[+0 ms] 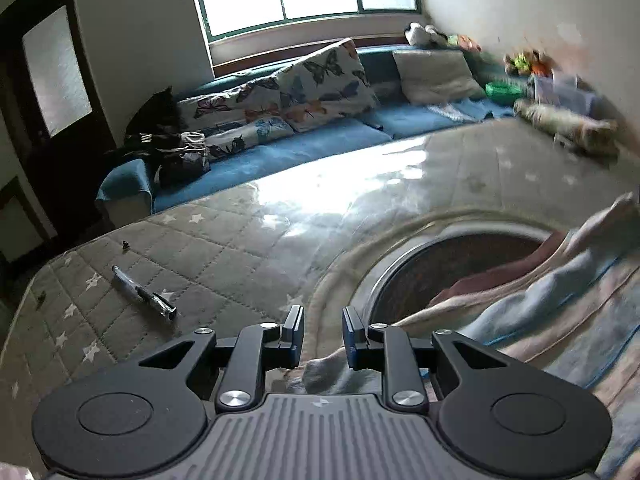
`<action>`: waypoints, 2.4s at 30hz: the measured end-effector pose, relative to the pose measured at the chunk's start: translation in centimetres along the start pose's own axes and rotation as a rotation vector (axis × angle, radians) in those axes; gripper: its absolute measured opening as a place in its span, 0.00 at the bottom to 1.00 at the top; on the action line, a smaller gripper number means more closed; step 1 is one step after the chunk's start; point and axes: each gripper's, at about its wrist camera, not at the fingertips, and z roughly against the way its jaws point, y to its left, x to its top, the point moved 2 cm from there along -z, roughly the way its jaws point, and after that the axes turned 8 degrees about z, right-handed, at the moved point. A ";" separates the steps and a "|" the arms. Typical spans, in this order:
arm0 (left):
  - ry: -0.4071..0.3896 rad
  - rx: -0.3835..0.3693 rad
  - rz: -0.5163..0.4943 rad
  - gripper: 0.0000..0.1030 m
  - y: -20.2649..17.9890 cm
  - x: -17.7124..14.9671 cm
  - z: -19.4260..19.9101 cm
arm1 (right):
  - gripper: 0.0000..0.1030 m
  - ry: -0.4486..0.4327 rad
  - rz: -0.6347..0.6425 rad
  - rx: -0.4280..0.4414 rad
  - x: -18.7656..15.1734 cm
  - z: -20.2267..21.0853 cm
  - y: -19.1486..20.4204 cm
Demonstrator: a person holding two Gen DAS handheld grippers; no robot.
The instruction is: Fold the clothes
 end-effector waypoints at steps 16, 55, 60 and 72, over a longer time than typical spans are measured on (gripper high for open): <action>0.054 -0.126 0.038 0.23 -5.0 -0.4 -0.5 | 0.20 0.025 -0.020 -0.054 0.3 -2.3 0.6; 0.078 -0.227 0.123 0.22 -7.4 -0.5 -3.4 | 0.26 0.039 0.267 0.228 1.3 -6.8 14.0; 0.069 -0.214 0.124 0.22 -7.4 -0.6 -3.4 | 0.27 0.050 0.301 0.251 -0.5 -4.8 15.0; 0.031 -0.160 0.138 0.23 -7.4 -1.0 -1.8 | 0.30 0.055 0.314 0.322 -5.7 1.7 16.6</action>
